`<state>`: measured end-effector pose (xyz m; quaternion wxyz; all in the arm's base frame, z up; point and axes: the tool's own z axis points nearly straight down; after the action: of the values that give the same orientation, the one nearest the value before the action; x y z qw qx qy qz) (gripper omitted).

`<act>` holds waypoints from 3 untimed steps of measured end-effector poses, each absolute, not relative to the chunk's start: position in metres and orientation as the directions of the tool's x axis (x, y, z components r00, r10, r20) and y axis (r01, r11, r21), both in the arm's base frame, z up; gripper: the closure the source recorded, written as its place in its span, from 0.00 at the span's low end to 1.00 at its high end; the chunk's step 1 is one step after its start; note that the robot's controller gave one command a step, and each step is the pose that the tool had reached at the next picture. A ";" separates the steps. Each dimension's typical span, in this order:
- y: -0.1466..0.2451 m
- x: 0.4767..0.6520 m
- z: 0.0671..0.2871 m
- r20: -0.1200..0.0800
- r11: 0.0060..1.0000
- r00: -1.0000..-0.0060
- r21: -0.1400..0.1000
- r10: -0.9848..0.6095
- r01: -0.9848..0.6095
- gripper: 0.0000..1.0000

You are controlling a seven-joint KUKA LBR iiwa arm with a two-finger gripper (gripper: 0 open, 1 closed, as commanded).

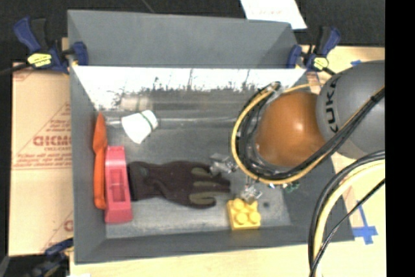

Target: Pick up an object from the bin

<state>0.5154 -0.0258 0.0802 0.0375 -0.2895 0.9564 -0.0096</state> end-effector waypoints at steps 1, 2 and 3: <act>-0.006 0.559 0.072 -0.039 0.957 -0.956 -0.012 -0.290 -0.290 0.00; 0.001 0.519 0.078 -0.100 0.846 -0.840 -0.060 -0.533 -0.530 0.00; 0.001 0.519 0.078 -0.098 0.847 -0.841 -0.060 -0.532 -0.529 0.00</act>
Offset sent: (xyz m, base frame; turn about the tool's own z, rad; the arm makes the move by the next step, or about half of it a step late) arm -0.0084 0.0281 -0.0102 0.0261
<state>0.5190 0.0012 0.0782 0.0552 -0.2765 0.9593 -0.0152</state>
